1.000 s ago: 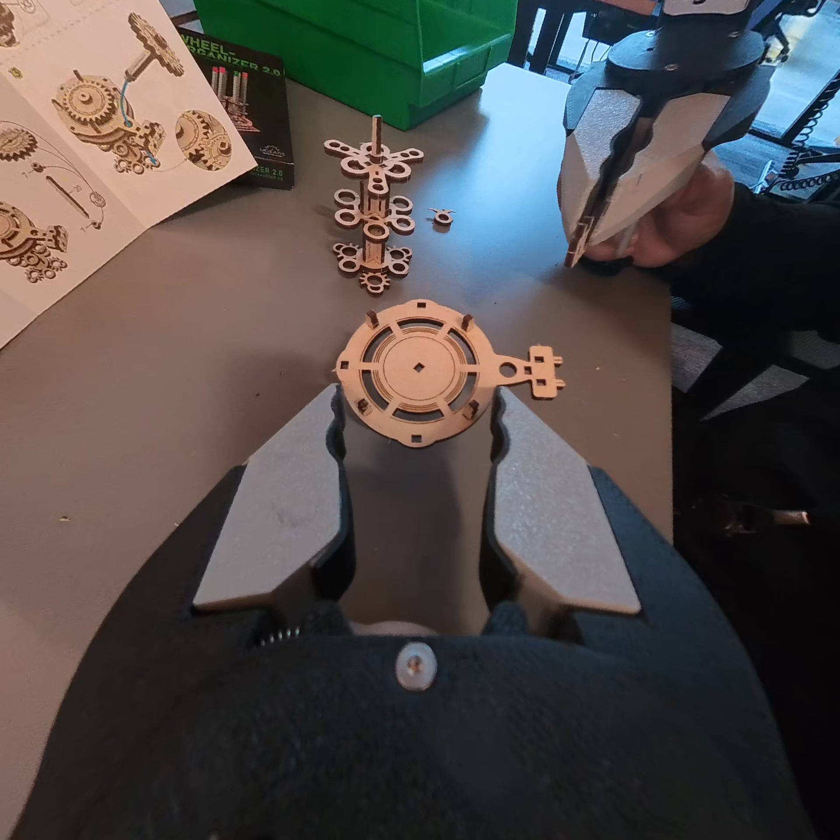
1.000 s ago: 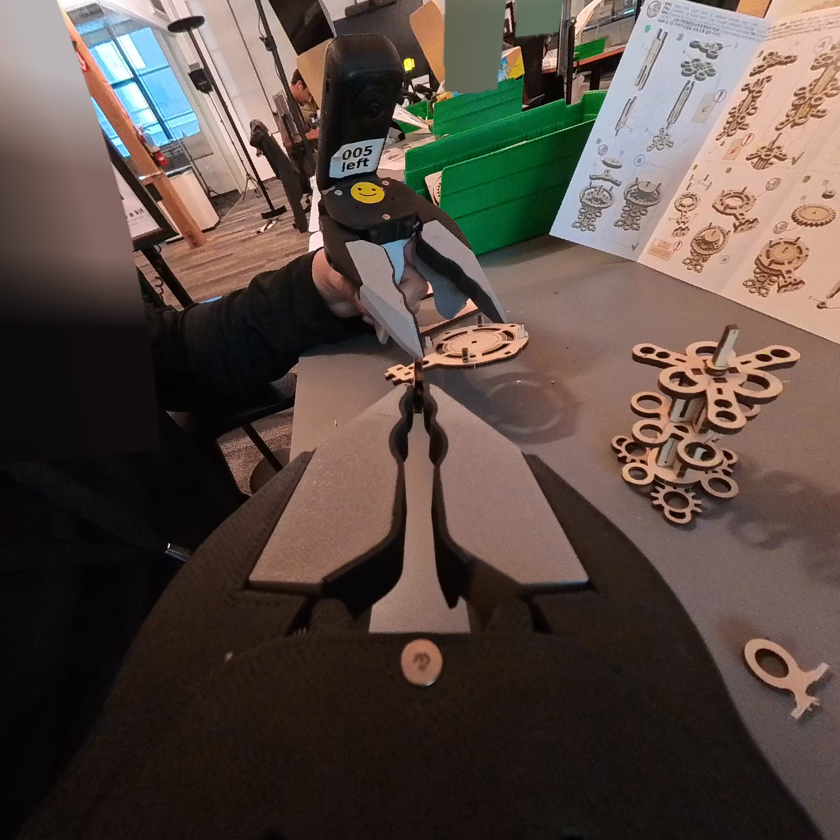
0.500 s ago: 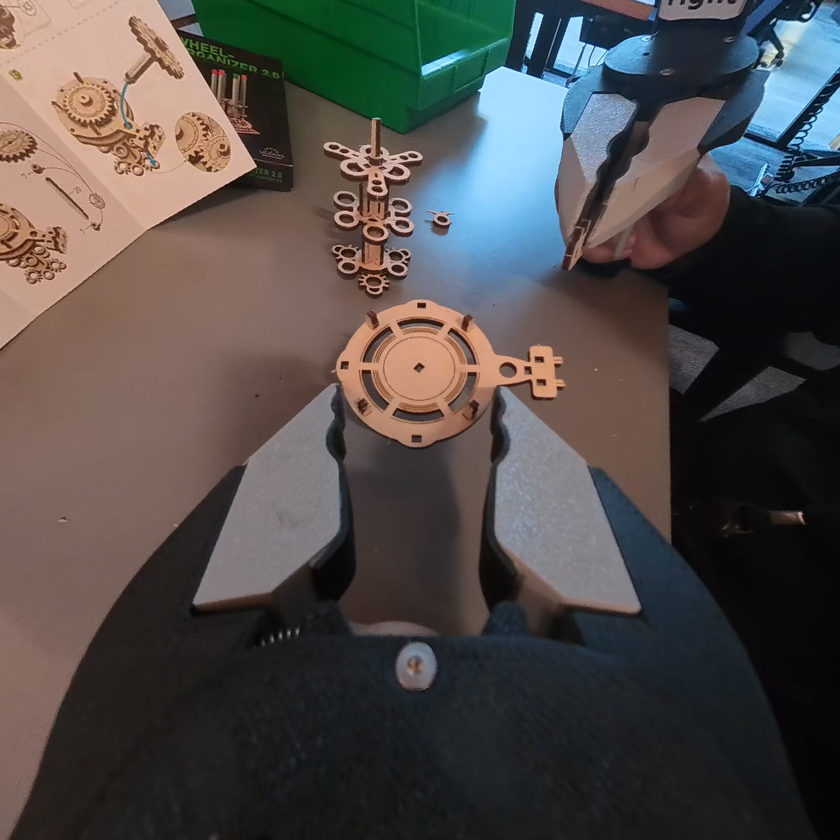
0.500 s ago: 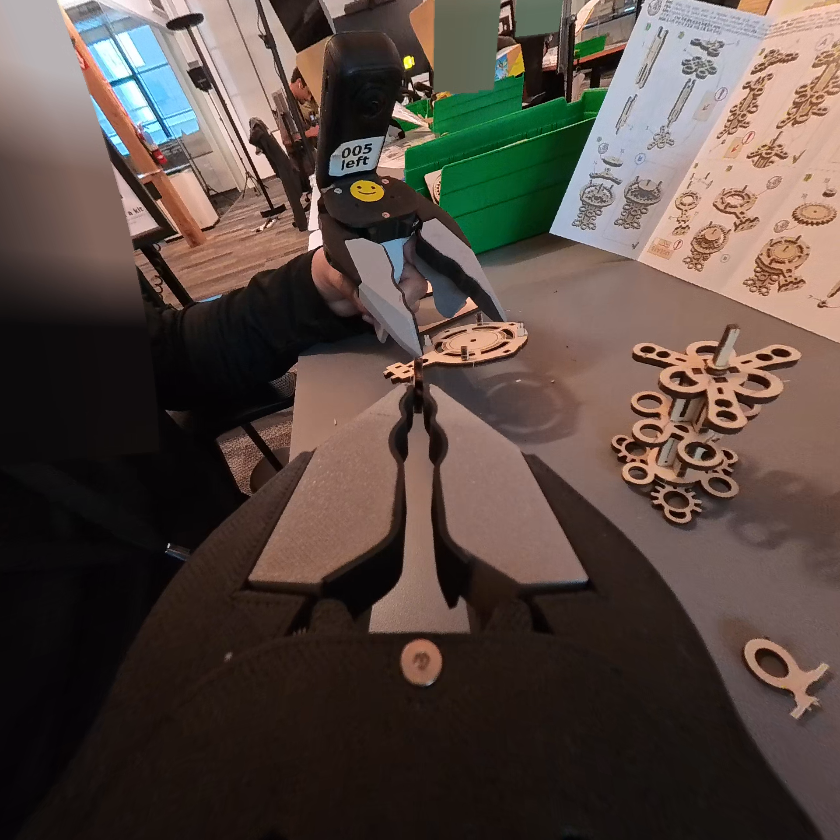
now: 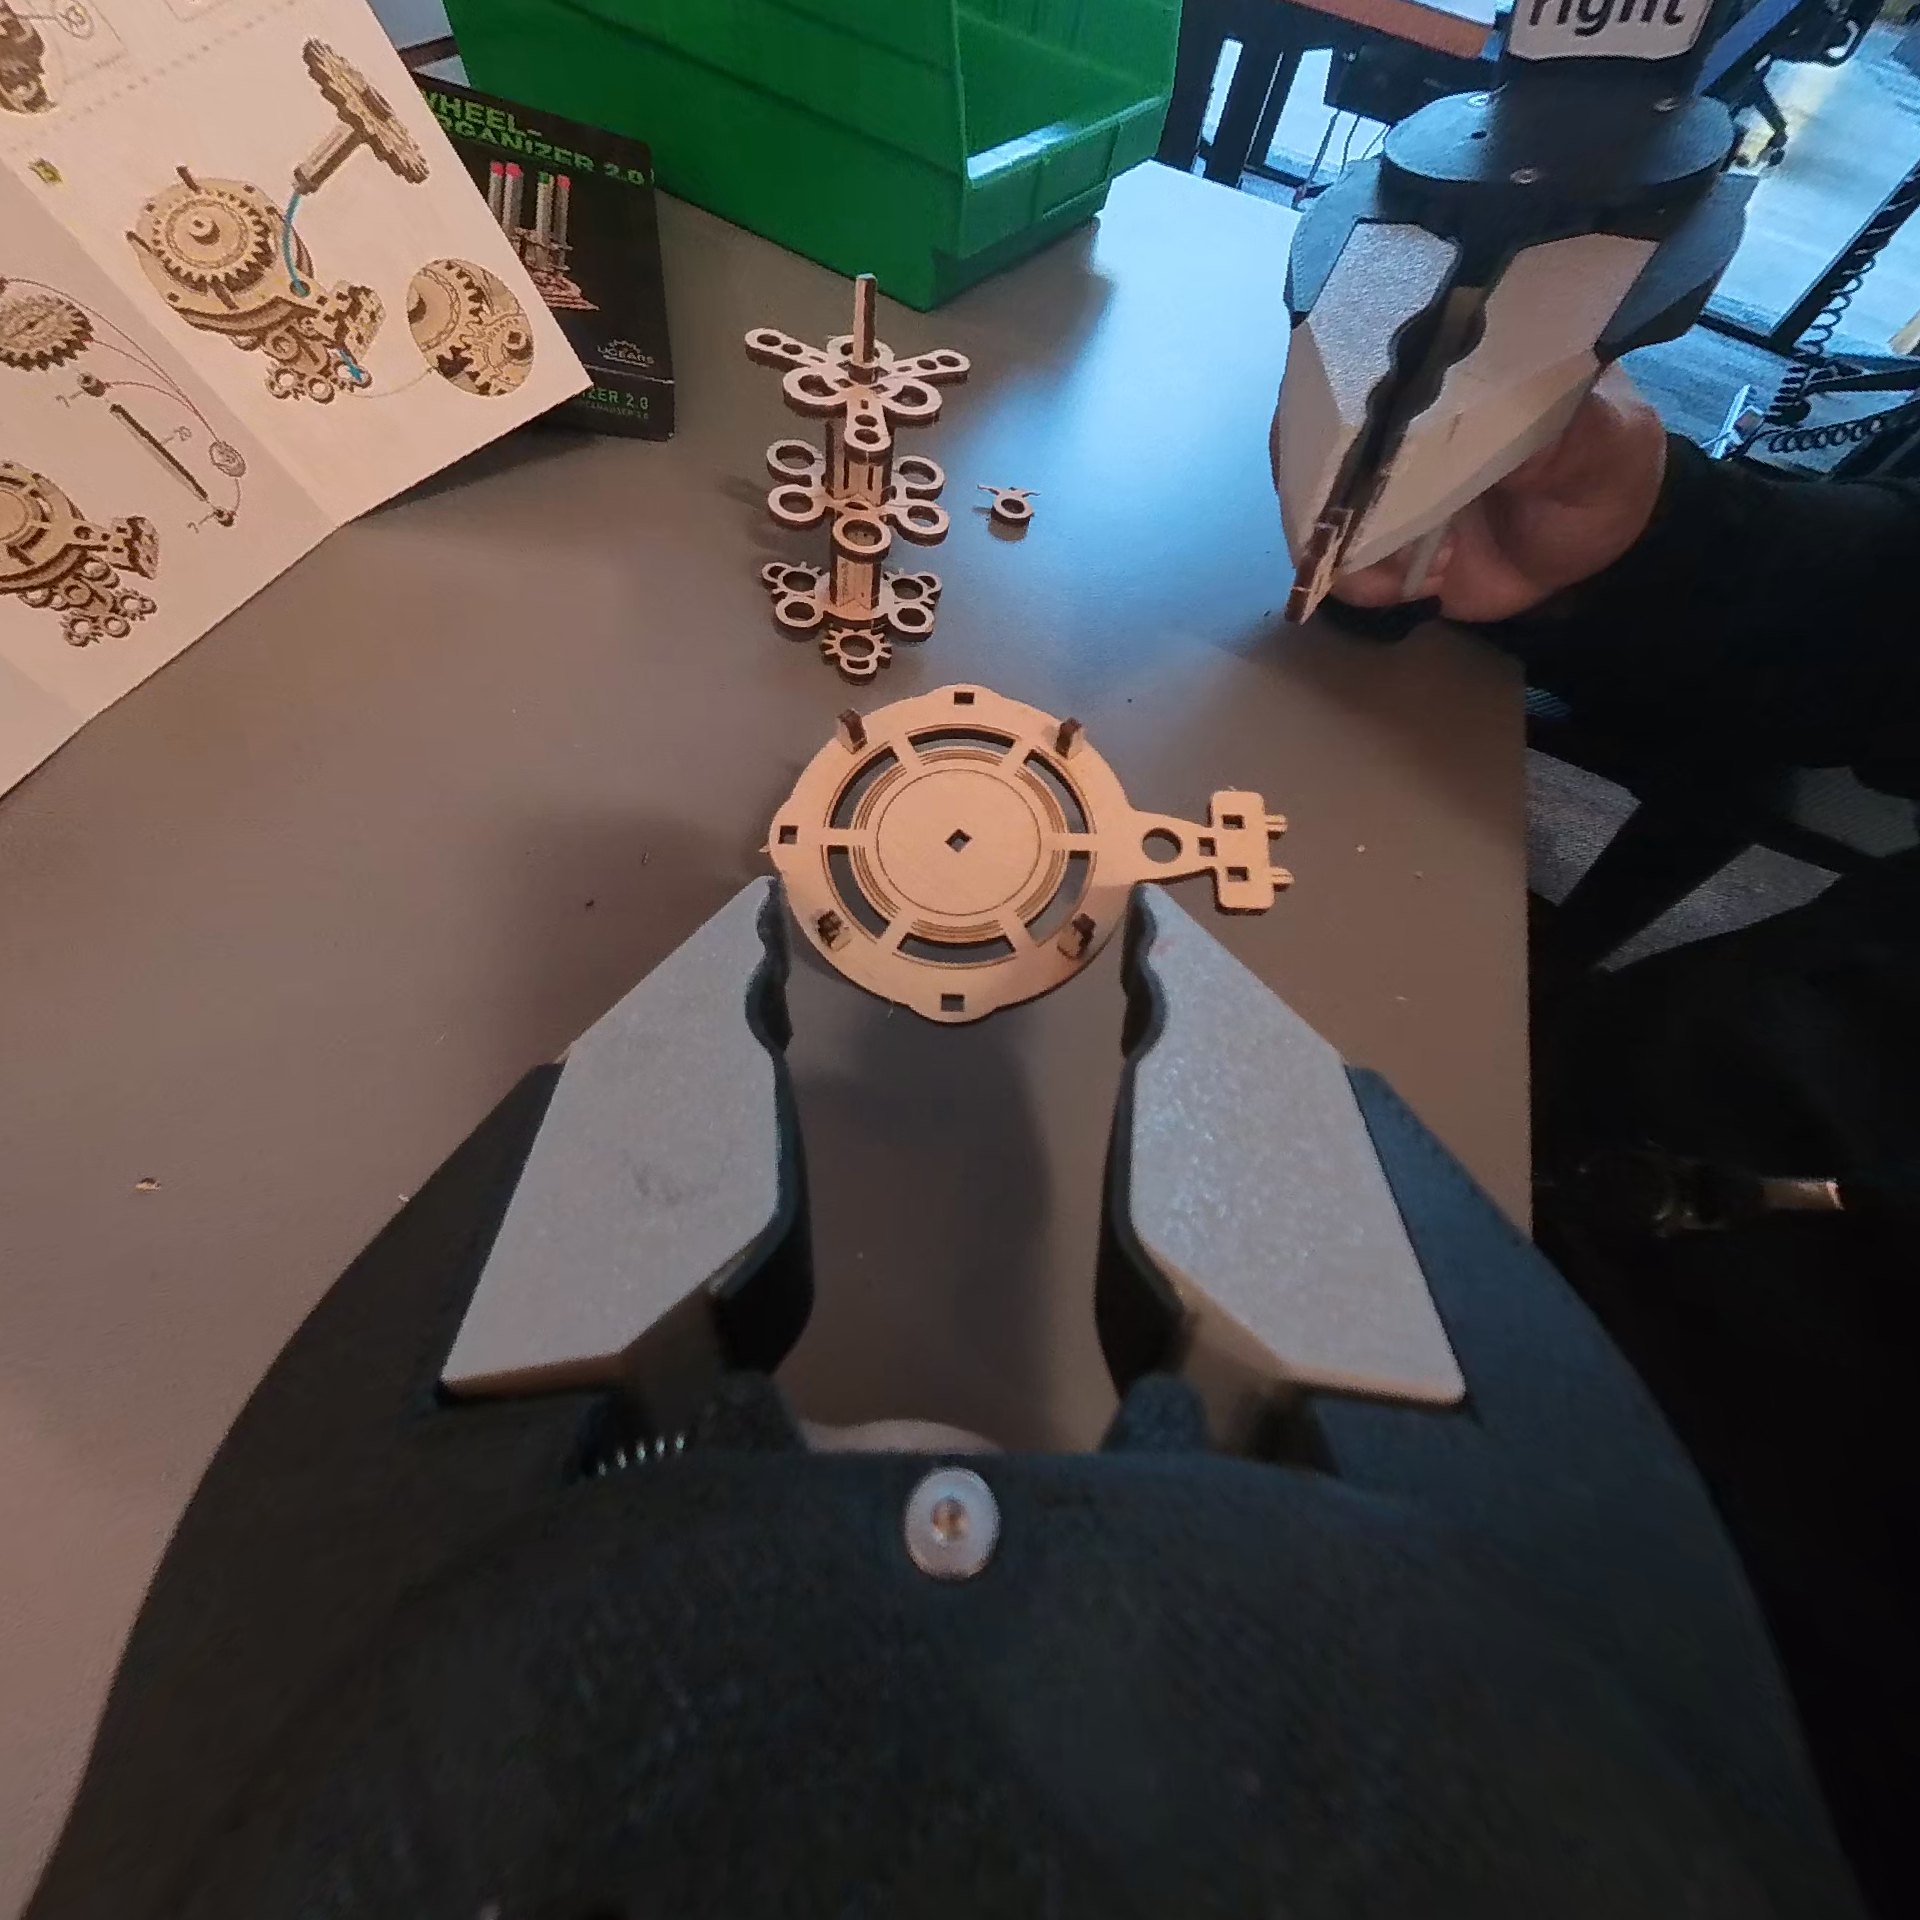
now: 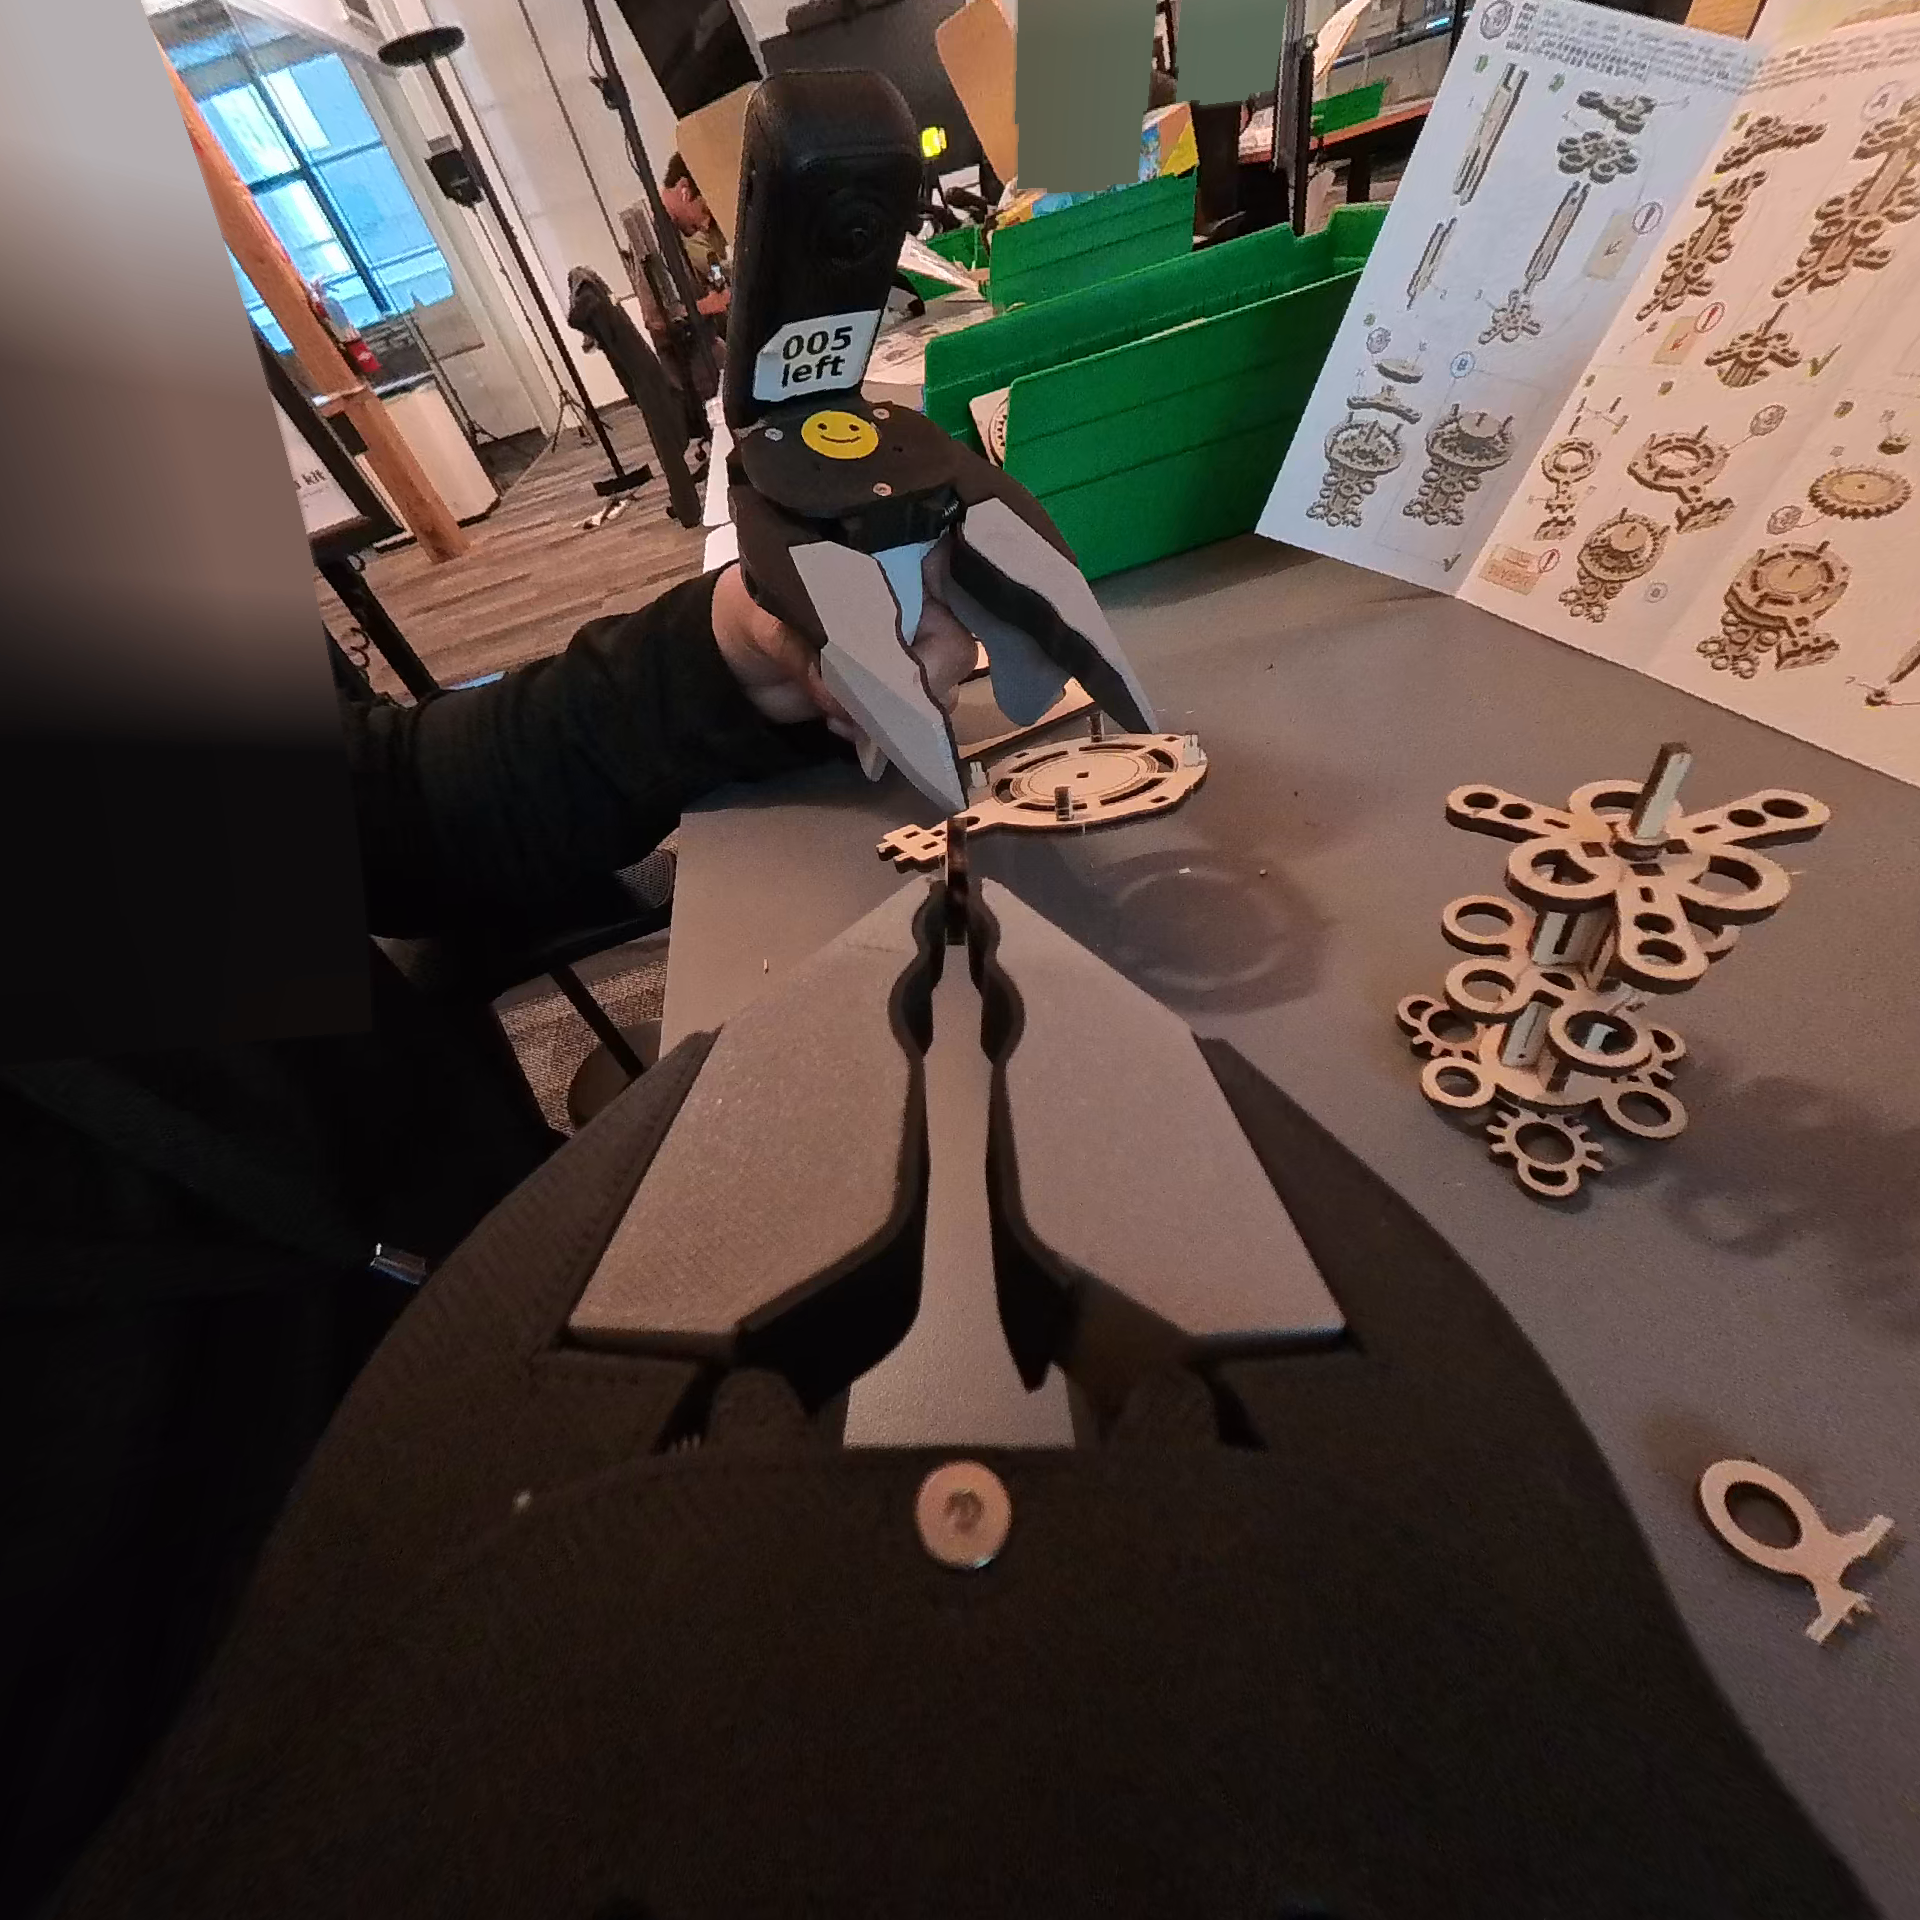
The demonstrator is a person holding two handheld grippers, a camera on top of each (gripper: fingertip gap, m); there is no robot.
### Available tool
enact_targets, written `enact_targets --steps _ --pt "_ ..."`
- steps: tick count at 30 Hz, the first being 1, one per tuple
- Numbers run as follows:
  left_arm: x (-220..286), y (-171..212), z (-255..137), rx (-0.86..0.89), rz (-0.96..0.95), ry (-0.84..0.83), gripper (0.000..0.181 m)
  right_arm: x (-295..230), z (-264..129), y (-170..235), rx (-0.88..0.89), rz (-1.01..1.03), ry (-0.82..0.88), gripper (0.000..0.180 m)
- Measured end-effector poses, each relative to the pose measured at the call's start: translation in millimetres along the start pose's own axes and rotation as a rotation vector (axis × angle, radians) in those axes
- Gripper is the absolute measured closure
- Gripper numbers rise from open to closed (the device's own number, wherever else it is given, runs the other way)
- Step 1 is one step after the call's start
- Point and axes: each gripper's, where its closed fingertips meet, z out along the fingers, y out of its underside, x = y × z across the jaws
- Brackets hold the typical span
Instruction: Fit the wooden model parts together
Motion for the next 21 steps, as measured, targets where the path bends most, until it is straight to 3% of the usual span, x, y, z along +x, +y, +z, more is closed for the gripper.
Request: enact_targets --steps 10,21 --pt "-3 1 0 0.001 -0.09 0.034 0.119 -1 1 1 -0.003 0.014 -0.016 0.18" --pt "-3 5 3 -0.032 -0.101 0.031 0.119 -20 22 0 -0.022 0.055 -0.154 0.18"
